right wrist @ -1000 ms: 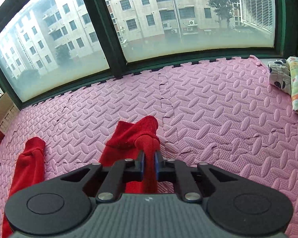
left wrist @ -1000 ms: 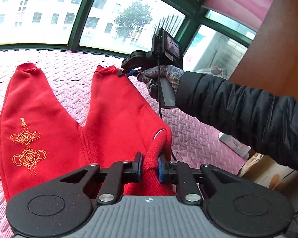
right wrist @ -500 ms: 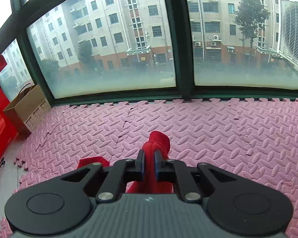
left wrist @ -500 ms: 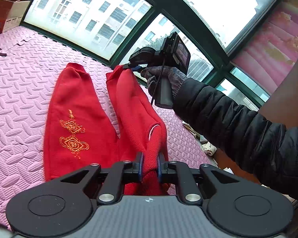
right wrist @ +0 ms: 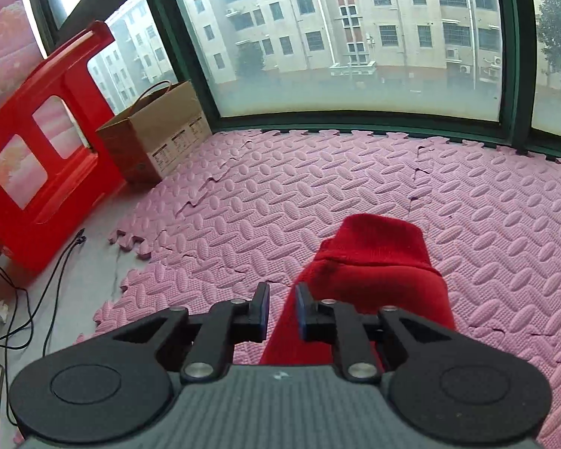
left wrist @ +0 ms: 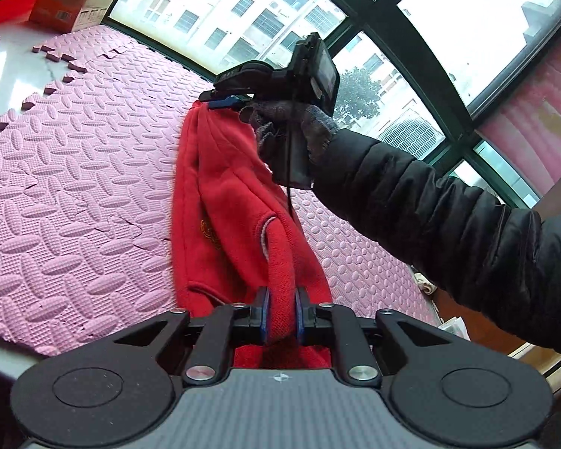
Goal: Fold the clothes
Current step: 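Lift the red pants with both tools and fold one leg over the other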
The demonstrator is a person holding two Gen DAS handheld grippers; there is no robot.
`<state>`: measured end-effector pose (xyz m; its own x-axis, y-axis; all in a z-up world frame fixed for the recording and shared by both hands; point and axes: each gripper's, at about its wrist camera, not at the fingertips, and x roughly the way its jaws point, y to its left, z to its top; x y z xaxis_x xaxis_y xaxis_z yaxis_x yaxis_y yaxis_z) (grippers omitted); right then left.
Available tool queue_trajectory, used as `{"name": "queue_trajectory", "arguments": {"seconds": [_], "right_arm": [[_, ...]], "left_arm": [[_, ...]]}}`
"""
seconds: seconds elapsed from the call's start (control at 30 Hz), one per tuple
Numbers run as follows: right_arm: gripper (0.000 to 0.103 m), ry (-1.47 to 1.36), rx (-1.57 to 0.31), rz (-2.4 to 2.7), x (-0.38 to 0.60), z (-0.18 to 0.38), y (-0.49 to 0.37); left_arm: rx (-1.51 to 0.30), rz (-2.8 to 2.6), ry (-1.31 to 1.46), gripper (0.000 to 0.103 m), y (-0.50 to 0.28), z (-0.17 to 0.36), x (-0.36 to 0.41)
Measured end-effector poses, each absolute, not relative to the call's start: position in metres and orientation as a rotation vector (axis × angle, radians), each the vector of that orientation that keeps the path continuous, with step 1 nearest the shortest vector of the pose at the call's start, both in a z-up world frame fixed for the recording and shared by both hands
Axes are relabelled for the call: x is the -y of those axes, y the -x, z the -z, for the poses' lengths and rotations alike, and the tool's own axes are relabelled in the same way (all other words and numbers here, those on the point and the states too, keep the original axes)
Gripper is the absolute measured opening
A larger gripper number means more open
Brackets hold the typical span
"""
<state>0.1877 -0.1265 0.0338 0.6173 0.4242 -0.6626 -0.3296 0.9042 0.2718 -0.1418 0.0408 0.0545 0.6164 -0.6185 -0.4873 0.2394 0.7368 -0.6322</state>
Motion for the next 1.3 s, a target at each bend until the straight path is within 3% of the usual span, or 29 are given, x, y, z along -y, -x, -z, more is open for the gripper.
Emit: {"name": "queue_trajectory", "arguments": {"seconds": [0.27, 0.4, 0.57, 0.67, 0.7, 0.73, 0.83, 1.07, 1.3], "right_arm": [[0.023, -0.049, -0.826, -0.455, 0.142, -0.046, -0.178], [0.026, -0.062, -0.841, -0.404, 0.134, -0.037, -0.19], [0.026, -0.049, -0.848, -0.328, 0.125, -0.019, -0.202], [0.017, -0.038, -0.841, -0.316, 0.125, -0.013, -0.202], [0.012, -0.029, -0.83, -0.311, 0.126, -0.013, -0.2], [0.009, -0.032, -0.825, -0.312, 0.127, -0.013, -0.199], [0.008, -0.058, -0.791, -0.314, 0.134, -0.022, -0.194], [0.007, -0.061, -0.713, -0.374, 0.132, -0.051, -0.181], [0.007, 0.035, -0.802, -0.416, 0.104, -0.006, -0.183]], "left_arm": [[-0.742, 0.532, 0.509, 0.019, 0.144, -0.062, -0.048], [-0.72, 0.51, 0.496, 0.044, 0.145, -0.07, -0.051], [-0.721, 0.469, 0.491, 0.047, 0.129, -0.072, -0.046], [-0.739, 0.477, 0.467, 0.044, 0.117, -0.067, -0.036], [-0.745, 0.486, 0.454, 0.038, 0.114, -0.065, -0.032], [-0.75, 0.496, 0.439, 0.025, 0.112, -0.063, -0.028], [-0.746, 0.511, 0.409, 0.012, 0.111, -0.061, -0.02], [-0.709, 0.548, 0.445, 0.01, 0.128, -0.073, -0.025], [-0.756, 0.515, 0.468, 0.01, 0.13, -0.061, -0.032]]}}
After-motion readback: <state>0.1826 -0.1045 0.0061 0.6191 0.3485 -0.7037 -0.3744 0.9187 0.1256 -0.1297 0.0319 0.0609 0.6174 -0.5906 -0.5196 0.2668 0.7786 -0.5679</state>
